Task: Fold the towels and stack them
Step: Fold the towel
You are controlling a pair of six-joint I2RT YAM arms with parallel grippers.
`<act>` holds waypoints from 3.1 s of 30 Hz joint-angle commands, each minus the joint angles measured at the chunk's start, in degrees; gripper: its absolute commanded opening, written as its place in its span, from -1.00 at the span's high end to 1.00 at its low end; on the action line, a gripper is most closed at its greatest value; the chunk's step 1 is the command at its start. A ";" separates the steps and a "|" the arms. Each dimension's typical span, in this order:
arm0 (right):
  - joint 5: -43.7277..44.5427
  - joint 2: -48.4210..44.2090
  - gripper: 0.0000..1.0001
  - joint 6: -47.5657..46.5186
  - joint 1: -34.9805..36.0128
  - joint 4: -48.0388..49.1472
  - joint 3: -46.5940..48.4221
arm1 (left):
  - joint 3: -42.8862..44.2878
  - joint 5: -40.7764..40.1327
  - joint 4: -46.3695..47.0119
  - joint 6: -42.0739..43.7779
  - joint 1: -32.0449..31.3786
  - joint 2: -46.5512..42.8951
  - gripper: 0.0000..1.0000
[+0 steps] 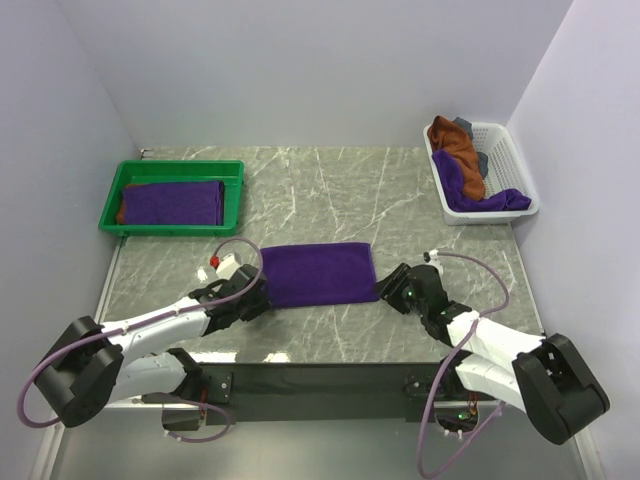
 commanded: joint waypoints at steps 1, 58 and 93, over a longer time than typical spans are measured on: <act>-1.02 2.81 -0.06 -1.35 -0.33 -2.78 1.49 | -0.32 0.49 0.11 -0.30 0.01 -1.71 0.32; 1.89 -0.62 1.00 -13.04 -0.24 -26.25 21.62 | 16.02 -7.06 -15.62 8.14 0.27 0.13 0.99; -6.11 35.86 1.00 -25.70 -11.75 -27.13 65.57 | 51.54 4.97 -10.88 28.53 22.95 29.67 0.99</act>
